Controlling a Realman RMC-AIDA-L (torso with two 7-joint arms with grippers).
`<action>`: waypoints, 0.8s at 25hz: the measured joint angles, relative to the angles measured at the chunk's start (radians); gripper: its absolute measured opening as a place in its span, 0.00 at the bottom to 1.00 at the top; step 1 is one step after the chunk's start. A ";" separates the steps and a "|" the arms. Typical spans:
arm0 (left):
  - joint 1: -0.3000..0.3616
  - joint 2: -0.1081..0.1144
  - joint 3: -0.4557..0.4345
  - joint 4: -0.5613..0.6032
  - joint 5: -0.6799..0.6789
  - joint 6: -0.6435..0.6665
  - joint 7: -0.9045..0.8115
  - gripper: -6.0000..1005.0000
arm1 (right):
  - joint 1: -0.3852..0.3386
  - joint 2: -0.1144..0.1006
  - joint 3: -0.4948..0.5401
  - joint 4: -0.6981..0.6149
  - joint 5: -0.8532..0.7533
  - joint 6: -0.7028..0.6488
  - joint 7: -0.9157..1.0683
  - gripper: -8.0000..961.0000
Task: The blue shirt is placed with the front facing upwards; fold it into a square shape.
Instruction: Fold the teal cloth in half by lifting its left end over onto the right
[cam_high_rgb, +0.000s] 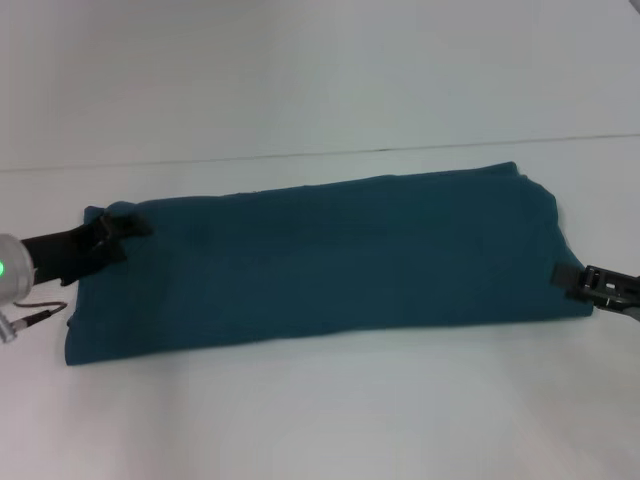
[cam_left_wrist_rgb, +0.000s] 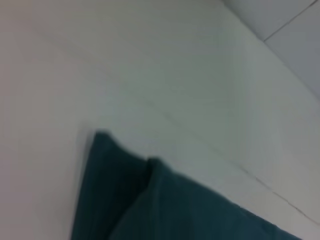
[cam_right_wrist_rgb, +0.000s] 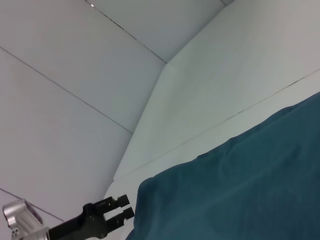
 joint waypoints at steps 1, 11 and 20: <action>0.005 0.001 -0.023 -0.010 -0.003 0.000 0.001 0.52 | 0.000 0.000 0.000 0.000 0.000 0.000 -0.002 0.95; 0.016 0.009 -0.064 -0.059 0.001 -0.084 0.026 0.54 | -0.004 0.000 -0.002 -0.002 0.000 0.001 -0.006 0.95; 0.010 0.009 -0.054 -0.091 0.007 -0.129 0.043 0.55 | -0.001 0.000 -0.001 -0.001 0.000 0.004 -0.007 0.95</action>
